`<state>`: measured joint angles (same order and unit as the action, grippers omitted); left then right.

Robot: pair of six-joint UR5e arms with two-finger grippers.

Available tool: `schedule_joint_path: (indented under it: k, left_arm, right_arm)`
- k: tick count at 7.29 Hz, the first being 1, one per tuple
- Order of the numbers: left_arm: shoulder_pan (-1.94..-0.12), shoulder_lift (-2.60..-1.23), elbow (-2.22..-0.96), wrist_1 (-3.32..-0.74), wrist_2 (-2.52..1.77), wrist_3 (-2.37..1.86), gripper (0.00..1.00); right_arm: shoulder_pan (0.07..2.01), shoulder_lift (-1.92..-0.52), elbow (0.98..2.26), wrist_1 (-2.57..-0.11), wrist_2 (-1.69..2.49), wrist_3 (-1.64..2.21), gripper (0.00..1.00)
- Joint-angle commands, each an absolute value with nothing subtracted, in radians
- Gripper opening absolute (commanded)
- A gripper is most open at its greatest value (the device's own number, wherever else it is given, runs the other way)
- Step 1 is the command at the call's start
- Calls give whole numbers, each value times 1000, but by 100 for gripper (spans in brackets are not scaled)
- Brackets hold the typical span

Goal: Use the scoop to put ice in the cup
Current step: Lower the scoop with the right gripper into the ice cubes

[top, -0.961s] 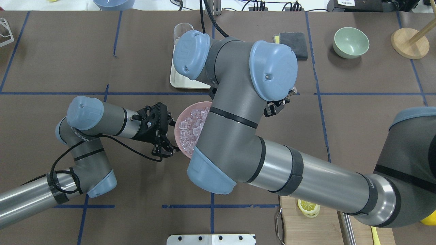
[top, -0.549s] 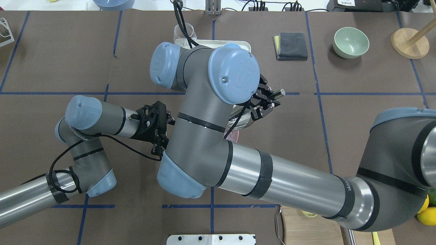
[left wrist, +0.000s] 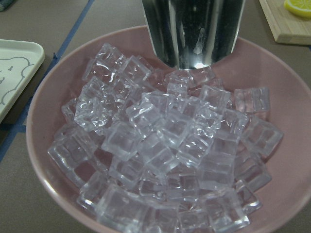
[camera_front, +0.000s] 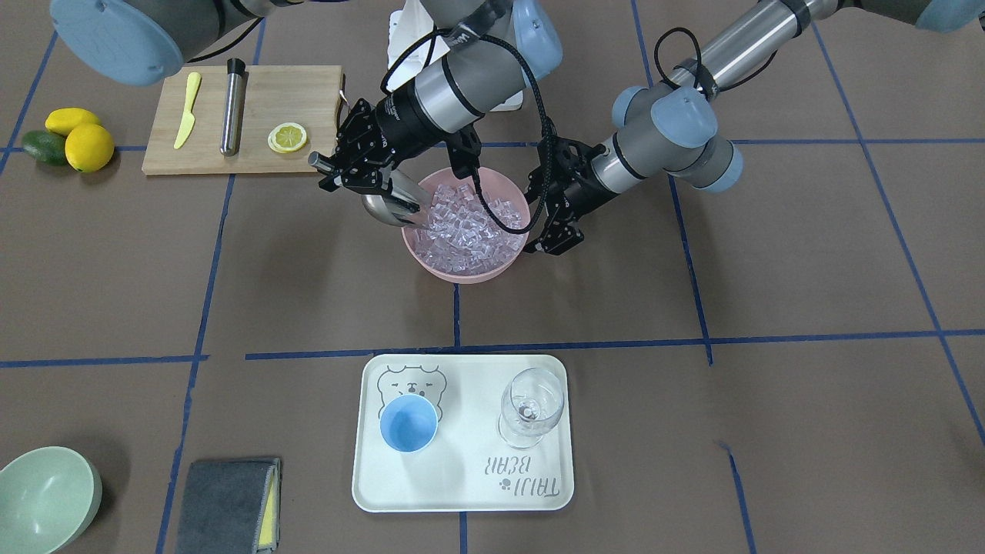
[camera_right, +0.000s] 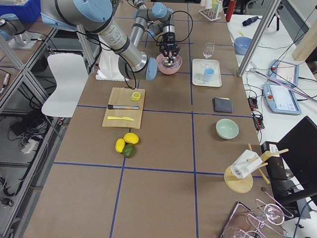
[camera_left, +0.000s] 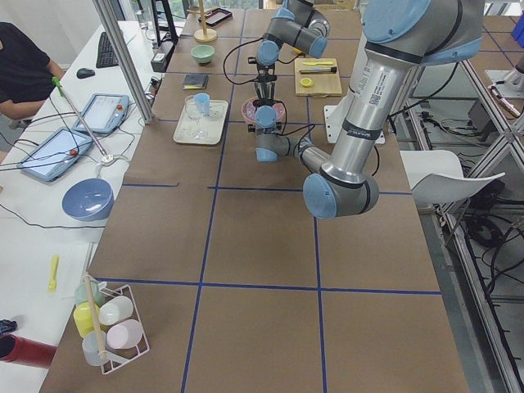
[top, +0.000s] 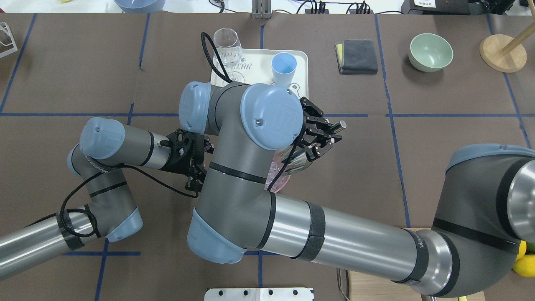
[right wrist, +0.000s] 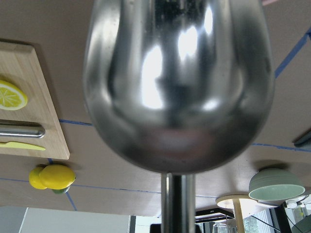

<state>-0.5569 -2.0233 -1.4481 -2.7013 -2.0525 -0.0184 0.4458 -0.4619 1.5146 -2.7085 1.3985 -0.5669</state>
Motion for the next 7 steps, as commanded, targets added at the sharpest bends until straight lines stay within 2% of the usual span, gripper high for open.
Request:
schedule_joint_path:
  k: [1, 7]
  left_arm:
    - [-558, -2023, -1448, -2700, -2052, -17, 88]
    - [-561, -2023, -1448, -2700, -2052, -17, 88]
  right_arm:
    - [442, -485, 1513, -2648, 1399, -565, 0]
    - [439, -505, 1517, -2539, 1410, -561, 0]
